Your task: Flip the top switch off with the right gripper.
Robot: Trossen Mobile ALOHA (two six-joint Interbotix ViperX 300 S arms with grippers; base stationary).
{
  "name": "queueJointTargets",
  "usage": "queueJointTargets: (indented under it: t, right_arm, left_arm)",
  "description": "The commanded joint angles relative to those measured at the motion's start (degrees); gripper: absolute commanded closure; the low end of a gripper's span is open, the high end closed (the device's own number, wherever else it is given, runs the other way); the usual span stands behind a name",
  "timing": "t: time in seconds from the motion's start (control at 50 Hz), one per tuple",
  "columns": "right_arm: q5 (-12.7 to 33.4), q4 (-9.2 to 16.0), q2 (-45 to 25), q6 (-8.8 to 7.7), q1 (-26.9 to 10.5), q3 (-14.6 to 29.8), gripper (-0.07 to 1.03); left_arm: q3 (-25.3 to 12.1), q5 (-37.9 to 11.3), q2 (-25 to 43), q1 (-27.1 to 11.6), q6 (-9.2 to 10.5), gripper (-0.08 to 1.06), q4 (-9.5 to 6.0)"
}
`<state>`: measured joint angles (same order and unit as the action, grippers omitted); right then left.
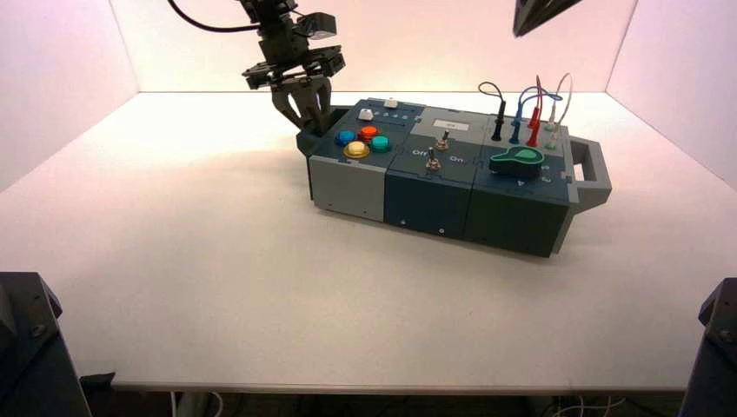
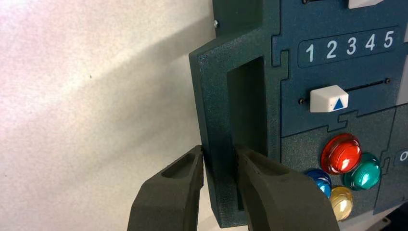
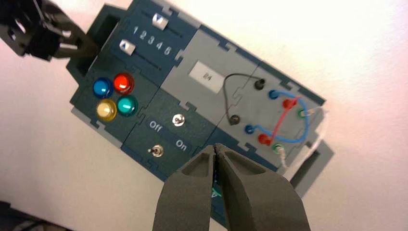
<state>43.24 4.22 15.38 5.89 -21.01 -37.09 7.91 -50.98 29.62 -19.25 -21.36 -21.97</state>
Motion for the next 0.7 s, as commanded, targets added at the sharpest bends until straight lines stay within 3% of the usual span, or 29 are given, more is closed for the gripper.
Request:
queueJointTargets:
  t: [0.02,0.3,0.7]
  right_arm:
    - [-0.26,0.62,-2.11,-0.26,-1.85,1.93,0.98]
    - [-0.88,1.58,-10.46,-0.26,-3.43,2.72,0.98]
    - [-1.49,1.76,-16.35,-0.26,-4.31,4.57,0.98]
  left_arm:
    - [-2.02,-0.09,-1.23,0.18,-0.44,1.00,-0.18]
    - [-2.29,-0.44,-1.32,0.26,-0.44,1.00,-0.18]
    - [-2.11,-0.70,-1.23,0.44,-0.44,1.00,-0.18]
